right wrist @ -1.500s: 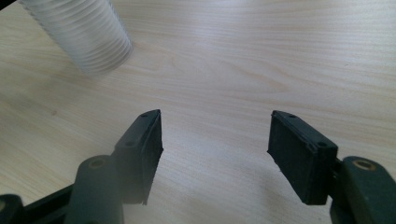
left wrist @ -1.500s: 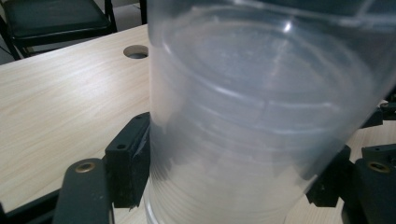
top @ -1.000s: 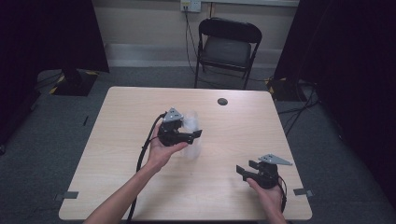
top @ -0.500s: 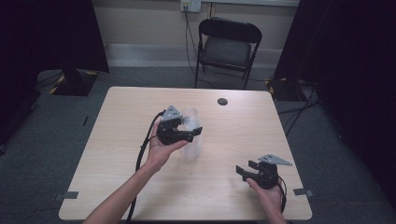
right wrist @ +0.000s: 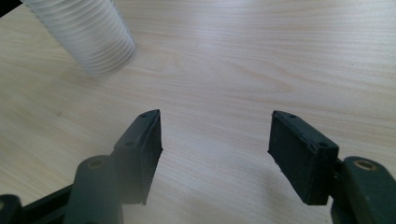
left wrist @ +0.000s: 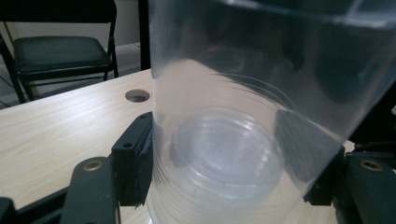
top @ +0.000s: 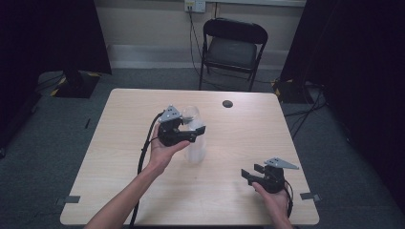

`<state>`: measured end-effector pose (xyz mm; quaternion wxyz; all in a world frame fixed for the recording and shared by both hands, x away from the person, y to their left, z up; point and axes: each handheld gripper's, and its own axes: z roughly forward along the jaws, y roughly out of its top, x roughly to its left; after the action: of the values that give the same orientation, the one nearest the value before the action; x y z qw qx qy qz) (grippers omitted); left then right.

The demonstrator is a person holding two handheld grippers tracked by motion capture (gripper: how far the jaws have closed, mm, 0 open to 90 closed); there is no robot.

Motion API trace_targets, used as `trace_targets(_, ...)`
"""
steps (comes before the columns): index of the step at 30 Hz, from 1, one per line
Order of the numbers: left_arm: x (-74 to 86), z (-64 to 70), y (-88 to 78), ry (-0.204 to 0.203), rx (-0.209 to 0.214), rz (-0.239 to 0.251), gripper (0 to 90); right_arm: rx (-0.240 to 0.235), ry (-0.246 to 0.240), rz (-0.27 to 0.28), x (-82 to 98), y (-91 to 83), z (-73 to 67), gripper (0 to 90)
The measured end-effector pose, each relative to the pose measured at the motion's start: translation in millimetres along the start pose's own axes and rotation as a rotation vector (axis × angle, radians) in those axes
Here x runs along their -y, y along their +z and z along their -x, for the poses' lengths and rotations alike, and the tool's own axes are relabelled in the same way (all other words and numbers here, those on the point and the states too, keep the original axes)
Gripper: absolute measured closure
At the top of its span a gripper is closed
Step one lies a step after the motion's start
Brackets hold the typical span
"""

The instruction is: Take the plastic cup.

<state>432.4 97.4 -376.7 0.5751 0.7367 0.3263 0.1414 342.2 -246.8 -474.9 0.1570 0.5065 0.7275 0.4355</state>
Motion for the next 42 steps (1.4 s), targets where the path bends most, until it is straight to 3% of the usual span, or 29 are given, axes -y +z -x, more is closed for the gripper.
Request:
trace_targets(12, -8.3, 3.6, -9.4, 0.009, -0.005, 0.058, 33.5, -0.002, -0.006, 0.002, 0.0, 0.1, -0.8, 34.3)
trace_targets(21, -14.4, -0.7, -20.0, 0.008, -0.006, 0.073, 33.5, -0.001, -0.012, 0.004, -0.1, 0.6, -1.4, 34.3)
trace_targets(29, -17.9, 4.5, -26.5, 0.014, 0.001, 0.09, 33.8, -0.003, -0.009, 0.004, -0.5, -0.3, -2.2, 34.3)
trace_targets(38, -24.2, 4.2, -45.3, 0.002, -0.02, 0.1, 34.1, -0.005, -0.018, 0.012, -1.4, -1.0, -3.7, 34.5)
trace_targets(42, -22.4, 0.5, -55.9, -0.036, -0.014, 0.096, 34.3, -0.012, -0.022, 0.012, -1.9, -0.8, -5.6, 34.6)
